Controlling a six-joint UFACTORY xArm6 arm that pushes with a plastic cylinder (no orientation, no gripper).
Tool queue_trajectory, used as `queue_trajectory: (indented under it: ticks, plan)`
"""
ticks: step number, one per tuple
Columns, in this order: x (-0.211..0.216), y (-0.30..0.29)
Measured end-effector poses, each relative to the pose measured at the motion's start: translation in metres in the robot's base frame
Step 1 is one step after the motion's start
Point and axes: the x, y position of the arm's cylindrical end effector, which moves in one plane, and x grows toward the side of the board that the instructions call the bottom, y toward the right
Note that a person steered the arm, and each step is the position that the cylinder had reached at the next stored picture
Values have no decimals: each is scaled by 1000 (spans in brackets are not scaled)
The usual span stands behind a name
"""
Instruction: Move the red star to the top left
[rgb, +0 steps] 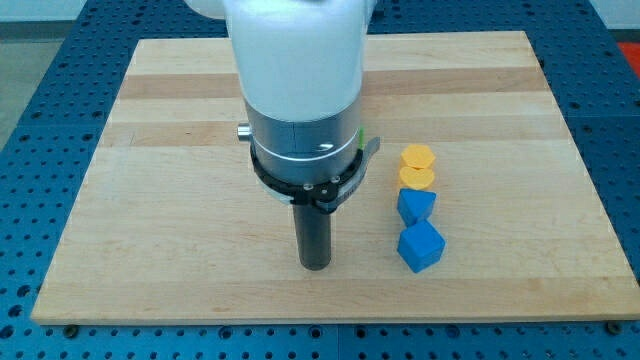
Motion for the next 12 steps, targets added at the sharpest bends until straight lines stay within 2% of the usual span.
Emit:
queue_trajectory:
  ticks: [1, 3, 8, 10, 11, 12]
  plan:
    - [0, 0]
    - [-46, 1]
    - [-151, 82]
    - [-224, 83]
    - [-247, 75]
    - [-247, 39]
